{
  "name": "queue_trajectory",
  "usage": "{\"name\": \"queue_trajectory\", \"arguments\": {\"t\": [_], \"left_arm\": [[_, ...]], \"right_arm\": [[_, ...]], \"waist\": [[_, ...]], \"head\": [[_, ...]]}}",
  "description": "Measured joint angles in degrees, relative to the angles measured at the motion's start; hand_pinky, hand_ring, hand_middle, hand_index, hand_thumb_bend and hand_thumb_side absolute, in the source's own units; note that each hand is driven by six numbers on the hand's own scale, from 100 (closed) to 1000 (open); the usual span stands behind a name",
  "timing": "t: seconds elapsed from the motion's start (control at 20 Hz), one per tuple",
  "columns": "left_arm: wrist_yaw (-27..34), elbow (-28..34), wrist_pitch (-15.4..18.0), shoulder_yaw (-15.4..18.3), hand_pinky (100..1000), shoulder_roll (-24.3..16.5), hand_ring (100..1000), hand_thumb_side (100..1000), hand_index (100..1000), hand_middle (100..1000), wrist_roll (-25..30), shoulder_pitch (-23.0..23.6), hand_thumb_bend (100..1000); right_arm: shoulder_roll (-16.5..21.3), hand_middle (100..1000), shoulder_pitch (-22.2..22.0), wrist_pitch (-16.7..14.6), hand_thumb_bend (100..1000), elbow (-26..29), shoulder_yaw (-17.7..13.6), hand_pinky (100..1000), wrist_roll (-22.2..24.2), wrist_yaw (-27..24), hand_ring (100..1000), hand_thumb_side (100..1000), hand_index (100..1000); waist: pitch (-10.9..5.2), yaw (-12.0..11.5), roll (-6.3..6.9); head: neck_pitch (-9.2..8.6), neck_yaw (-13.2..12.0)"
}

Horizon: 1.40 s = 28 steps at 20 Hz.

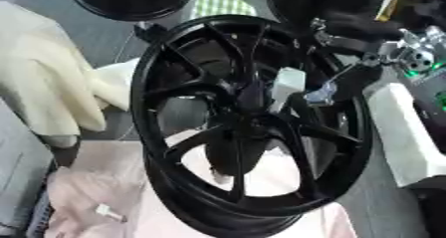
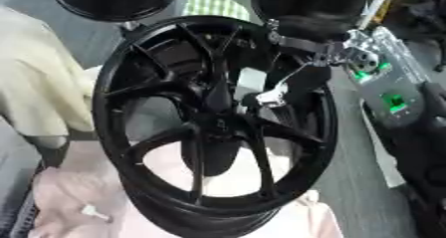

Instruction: Pull the pin out of the wheel hub.

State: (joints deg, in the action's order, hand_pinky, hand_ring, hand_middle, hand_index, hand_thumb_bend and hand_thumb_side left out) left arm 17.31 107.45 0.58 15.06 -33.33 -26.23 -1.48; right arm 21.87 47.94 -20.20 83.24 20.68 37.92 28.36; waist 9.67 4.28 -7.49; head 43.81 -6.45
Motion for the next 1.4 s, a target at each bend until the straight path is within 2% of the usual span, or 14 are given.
{"name": "queue_trajectory", "arguments": {"t": [0.3, 0.95, 1.4], "left_arm": [[-0.02, 0.0, -0.02, 0.0, 503, 0.0, 614, 836, 632, 541, 0.02, 0.0, 101], [-0.16, 0.0, -0.11, 0.01, 503, 0.0, 614, 842, 632, 541, 0.11, 0.17, 100], [-0.18, 0.0, -0.13, 0.01, 502, 0.0, 613, 844, 631, 541, 0.13, 0.16, 100]], "right_arm": [[-0.44, 349, -0.08, 0.31, 500, -0.07, -0.52, 728, 0.09, 0.0, 729, 599, 674], [-0.47, 345, -0.4, 1.66, 507, -0.26, -1.28, 723, -2.57, 0.37, 721, 602, 747], [-0.67, 340, -0.4, 1.4, 523, -0.73, -1.61, 724, -2.97, 1.3, 722, 633, 787]], "waist": [[0.2, -0.24, 0.0], [1.02, -0.27, -0.02], [1.5, -0.13, -0.02]], "head": [[0.0, 0.44], [0.0, 0.83], [0.0, 1.02]]}}
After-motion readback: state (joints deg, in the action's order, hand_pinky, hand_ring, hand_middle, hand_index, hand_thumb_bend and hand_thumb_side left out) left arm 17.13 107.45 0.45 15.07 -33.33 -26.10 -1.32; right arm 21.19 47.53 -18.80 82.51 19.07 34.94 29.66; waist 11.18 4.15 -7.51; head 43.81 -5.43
